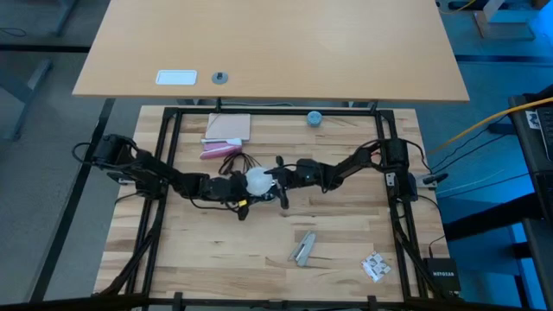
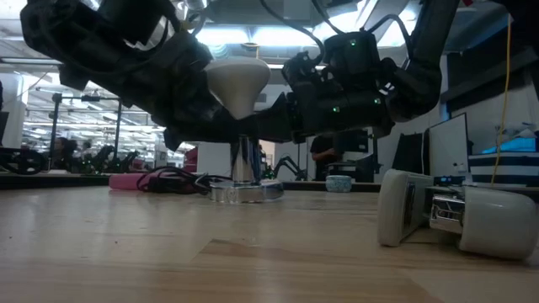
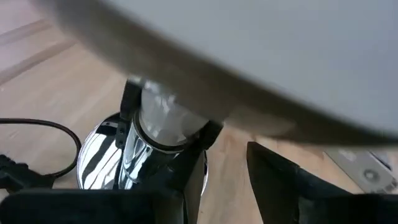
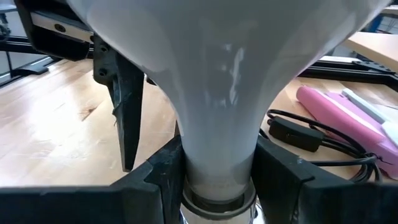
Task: Screw lightbulb
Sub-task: Remove the lightbulb from the lamp
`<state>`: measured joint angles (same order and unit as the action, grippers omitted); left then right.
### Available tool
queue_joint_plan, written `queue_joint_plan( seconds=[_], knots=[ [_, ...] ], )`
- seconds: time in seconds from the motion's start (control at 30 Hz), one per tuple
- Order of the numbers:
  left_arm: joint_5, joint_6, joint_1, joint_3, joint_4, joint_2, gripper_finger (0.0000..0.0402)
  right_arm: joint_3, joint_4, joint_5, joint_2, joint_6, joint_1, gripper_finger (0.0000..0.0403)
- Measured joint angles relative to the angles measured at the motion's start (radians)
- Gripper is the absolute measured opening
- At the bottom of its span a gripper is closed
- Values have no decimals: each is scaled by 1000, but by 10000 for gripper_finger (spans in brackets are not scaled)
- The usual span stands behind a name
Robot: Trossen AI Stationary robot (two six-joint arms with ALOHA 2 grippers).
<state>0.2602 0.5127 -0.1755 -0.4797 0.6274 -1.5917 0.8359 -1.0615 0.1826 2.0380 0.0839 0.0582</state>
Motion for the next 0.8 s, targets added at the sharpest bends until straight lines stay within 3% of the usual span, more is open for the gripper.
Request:
queue_joint_plan(
  seconds=[0.23,0.5,0.63,0.8],
  knots=[
    [28,-151,-11,4,-116,156,74,8,-6,-8,-1,-4,0,162],
    [38,-74,-2,3,-506,389,34,6,4,-10,-2,-2,0,162],
    [36,-19,-9,3,-595,410,29,6,-2,-11,-2,-1,0,162],
    [37,-15,-37,3,-565,367,32,5,-62,-20,-2,-1,1,162]
  ],
)
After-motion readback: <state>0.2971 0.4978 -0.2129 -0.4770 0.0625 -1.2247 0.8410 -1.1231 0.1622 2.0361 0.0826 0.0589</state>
